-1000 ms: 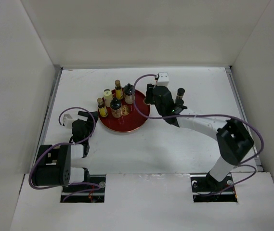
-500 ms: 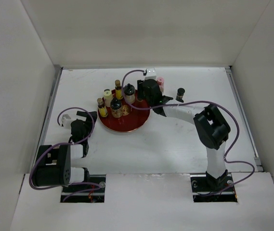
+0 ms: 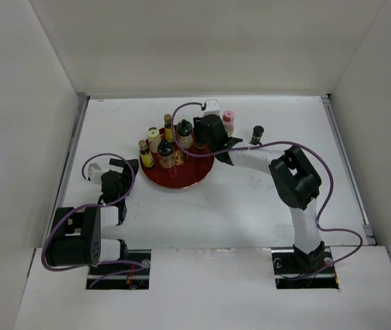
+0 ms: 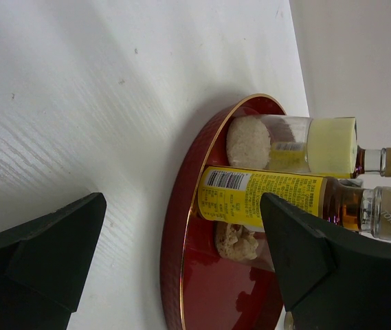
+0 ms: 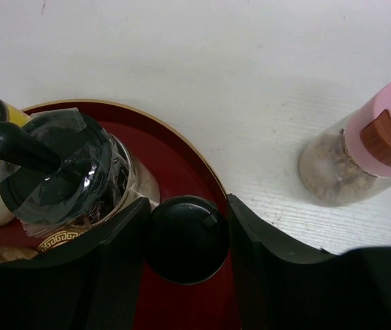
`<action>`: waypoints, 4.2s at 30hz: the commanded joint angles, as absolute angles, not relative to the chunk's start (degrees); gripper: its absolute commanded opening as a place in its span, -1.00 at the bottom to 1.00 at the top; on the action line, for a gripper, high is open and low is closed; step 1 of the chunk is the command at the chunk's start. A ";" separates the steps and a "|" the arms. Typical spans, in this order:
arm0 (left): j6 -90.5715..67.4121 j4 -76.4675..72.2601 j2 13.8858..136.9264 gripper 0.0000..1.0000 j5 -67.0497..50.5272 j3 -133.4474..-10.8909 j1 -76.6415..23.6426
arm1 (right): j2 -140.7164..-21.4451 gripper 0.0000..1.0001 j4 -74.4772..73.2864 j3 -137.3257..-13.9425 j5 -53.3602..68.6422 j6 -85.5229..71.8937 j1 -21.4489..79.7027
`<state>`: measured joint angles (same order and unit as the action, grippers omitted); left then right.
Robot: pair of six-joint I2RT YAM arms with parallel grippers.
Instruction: Organize the condiment bottles
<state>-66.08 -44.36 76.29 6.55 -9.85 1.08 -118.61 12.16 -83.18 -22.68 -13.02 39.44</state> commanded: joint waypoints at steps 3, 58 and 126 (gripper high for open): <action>-66.09 -46.49 76.29 1.00 6.06 -10.99 1.19 | -118.74 0.18 13.10 -85.69 -22.85 -12.57 39.77; -65.83 -46.58 76.20 1.00 5.89 -11.25 0.40 | -90.26 0.33 4.66 -54.23 -28.92 -22.85 25.00; -65.92 -46.85 76.90 1.00 5.45 -11.42 0.75 | -100.91 0.49 12.48 -76.03 -20.75 -15.82 48.47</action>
